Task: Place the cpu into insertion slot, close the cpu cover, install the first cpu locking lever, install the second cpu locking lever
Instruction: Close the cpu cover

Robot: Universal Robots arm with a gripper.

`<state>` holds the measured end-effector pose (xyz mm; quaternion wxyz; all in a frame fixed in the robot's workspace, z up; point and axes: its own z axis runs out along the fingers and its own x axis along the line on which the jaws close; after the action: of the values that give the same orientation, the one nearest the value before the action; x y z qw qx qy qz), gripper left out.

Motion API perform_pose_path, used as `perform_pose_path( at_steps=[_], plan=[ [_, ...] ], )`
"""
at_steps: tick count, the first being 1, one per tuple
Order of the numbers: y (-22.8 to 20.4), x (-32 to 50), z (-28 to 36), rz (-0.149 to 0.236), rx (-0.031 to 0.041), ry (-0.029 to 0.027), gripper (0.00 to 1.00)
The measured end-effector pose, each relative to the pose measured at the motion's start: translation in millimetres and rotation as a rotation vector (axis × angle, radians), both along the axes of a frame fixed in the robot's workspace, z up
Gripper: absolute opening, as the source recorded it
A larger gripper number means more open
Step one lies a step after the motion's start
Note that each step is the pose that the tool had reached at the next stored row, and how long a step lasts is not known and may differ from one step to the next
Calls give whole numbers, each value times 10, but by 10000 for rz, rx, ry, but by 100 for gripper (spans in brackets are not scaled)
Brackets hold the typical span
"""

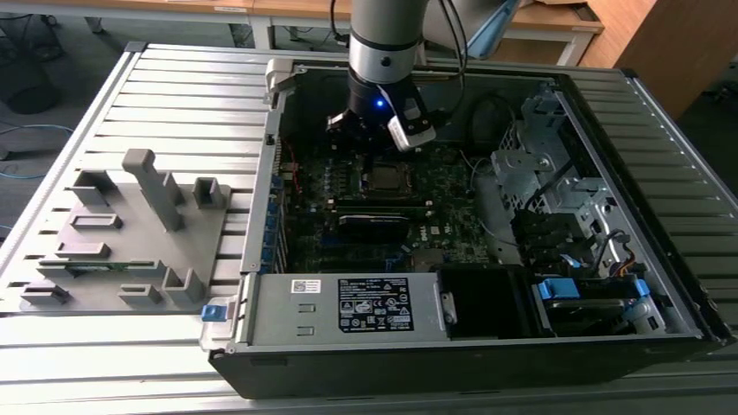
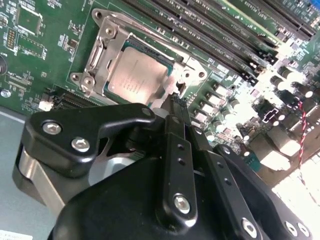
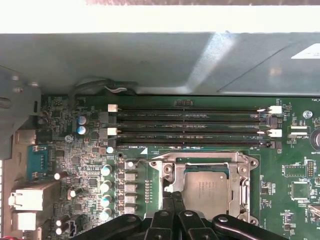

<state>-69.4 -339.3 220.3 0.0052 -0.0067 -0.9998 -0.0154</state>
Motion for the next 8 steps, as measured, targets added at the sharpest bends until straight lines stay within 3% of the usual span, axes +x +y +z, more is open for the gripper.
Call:
perform_pose_path(
  at_steps=[8],
  plan=[
    [-8,16,0,1,0,0,11]
  ],
)
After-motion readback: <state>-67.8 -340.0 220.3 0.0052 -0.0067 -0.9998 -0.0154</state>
